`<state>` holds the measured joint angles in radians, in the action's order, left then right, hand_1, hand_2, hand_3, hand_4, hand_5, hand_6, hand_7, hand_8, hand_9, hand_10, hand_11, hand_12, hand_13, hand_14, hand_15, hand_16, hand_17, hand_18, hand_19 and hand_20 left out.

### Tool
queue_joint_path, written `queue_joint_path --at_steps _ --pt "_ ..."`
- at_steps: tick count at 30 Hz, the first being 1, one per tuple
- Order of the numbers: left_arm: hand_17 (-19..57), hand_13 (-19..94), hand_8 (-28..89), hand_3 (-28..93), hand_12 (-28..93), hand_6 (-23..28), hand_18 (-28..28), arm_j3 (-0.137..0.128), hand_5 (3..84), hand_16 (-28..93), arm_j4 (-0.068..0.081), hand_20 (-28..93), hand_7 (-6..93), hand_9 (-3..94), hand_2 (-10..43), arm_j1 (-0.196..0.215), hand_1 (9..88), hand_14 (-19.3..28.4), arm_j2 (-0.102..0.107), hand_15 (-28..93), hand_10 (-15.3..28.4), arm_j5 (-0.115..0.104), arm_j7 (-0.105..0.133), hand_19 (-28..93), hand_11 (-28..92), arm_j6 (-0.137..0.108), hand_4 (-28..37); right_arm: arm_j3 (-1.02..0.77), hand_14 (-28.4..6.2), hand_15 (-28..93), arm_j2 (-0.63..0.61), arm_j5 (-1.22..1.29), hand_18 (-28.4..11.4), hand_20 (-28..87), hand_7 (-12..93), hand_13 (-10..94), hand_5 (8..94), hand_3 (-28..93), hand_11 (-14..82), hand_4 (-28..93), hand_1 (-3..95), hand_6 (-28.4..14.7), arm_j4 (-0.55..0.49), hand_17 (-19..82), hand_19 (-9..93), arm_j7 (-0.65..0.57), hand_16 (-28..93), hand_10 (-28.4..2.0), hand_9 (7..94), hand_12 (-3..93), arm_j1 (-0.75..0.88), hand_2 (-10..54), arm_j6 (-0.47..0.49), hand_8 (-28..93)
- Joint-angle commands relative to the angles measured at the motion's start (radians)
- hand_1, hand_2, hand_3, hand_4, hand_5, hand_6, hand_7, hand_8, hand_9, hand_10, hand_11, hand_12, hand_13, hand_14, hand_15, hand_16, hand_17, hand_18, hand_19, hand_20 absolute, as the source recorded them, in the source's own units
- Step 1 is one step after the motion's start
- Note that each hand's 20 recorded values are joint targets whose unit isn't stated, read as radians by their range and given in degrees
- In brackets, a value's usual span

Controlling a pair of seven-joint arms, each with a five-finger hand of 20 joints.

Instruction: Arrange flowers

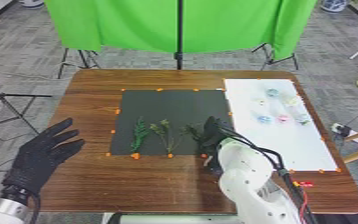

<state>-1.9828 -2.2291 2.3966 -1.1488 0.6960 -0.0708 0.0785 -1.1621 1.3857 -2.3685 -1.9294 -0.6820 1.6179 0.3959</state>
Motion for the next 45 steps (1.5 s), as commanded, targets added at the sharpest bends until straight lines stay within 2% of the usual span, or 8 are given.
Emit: queue_joint_path --at_steps 1,3,7,13,26,33,37,45 --pt "-7.1 27 -12 71 14 1.8 23.7 0.004 33.7 -3 0.006 10 25.1 29.3 -0.8 0.006 26.1 15.9 -0.006 47 12.8 0.003 -0.015 54 31 0.005 -26.1 -0.001 -3.5 60 0.011 -0.004 -19.2 53 72 90 63.2 85 34.4 -23 35.5 -8.7 0.016 55 93 -0.024 30 -8.8 92.3 25.6 -0.002 -3.3 0.025 -6" --pt "-7.1 27 -12 71 14 1.8 23.7 0.004 33.7 -3 0.007 10 25.2 29.2 -0.8 0.004 26.1 15.9 -0.006 47 12.8 0.004 -0.018 54 31 0.006 -26.1 -0.003 -3.6 60 0.013 0.007 -19.3 53 69 90 64.2 85 34.2 -23 32.4 -7.7 0.016 55 93 -0.029 30 -8.9 92.5 25.6 -0.002 -1.8 0.029 -7" --pt "-7.1 27 -12 71 14 1.8 23.7 0.004 33.7 -3 0.005 10 25.2 29.2 -0.8 0.008 26.1 15.9 -0.008 47 12.8 0.005 -0.015 54 31 0.006 -26.1 -0.008 -4.1 60 0.019 0.016 -19.4 55 69 91 67.0 82 33.7 -23 25.4 -5.5 0.016 56 93 -0.039 29 -9.3 93.4 25.4 -0.006 1.4 0.072 -27" --pt "-7.1 27 -12 71 14 1.8 23.7 0.004 33.6 -3 0.005 10 25.1 29.1 -0.8 0.009 26.1 15.9 -0.008 47 12.7 0.005 -0.016 54 31 0.007 -26.0 -0.025 -4.4 60 0.019 0.041 -19.9 57 66 92 68.4 75 34.3 -25 16.7 -5.7 0.014 57 93 -0.04 30 -9.6 93.7 25.0 -0.008 7.8 0.066 -28" --pt "-7.1 27 -12 71 14 1.8 23.7 0.003 33.6 -3 0.009 10 25.1 29.1 -0.9 0.002 26.0 15.9 -0.011 47 12.8 0.005 -0.021 54 31 0.01 -26.2 -0.069 -5.6 61 0.019 0.13 -21.1 59 44 91 72.8 64 35.2 -28 5.2 -7.7 -0.012 57 93 -0.047 30 -11.0 93.7 24.4 -0.004 13.2 0.073 -21" --pt "-7.1 27 -12 71 14 1.8 23.8 -0.001 33.6 -3 0.006 10 25.1 29.1 -0.8 0.007 26.0 15.9 -0.013 47 12.8 0.006 -0.016 54 31 0.01 -26.2 -0.069 -5.9 62 -0.049 0.074 -21.4 59 42 90 72.8 68 34.2 -28 3.3 -7.9 -0.035 55 93 -0.011 30 -11.7 93.7 25.1 -0.021 17.1 0.145 -19" --pt "-7.1 27 -12 71 14 1.8 23.8 -0.002 33.6 -3 0.003 10 25.0 29.1 -0.8 0.014 26.0 16.0 -0.014 47 12.8 0.005 -0.011 54 31 0.004 -26.2 -0.071 -8.0 68 -0.136 0.055 -21.7 59 41 83 71.2 81 38.0 -19 13.1 -7.2 -0.044 49 93 0.043 30 -12.7 88.4 28.7 -0.033 17.2 0.18 -20" --pt "-7.2 27 -12 71 14 1.7 23.8 -0.005 33.6 -2 0.0 10 25.2 29.1 -0.7 0.021 26.0 15.9 -0.012 47 12.8 0.004 -0.004 54 31 0.006 -26.1 -0.065 -8.8 71 -0.265 0.086 -21.5 58 40 80 70.5 87 42.0 -18 20.0 -6.3 -0.07 46 93 0.083 28 -13.1 84.7 28.2 -0.046 19.2 0.272 -21"
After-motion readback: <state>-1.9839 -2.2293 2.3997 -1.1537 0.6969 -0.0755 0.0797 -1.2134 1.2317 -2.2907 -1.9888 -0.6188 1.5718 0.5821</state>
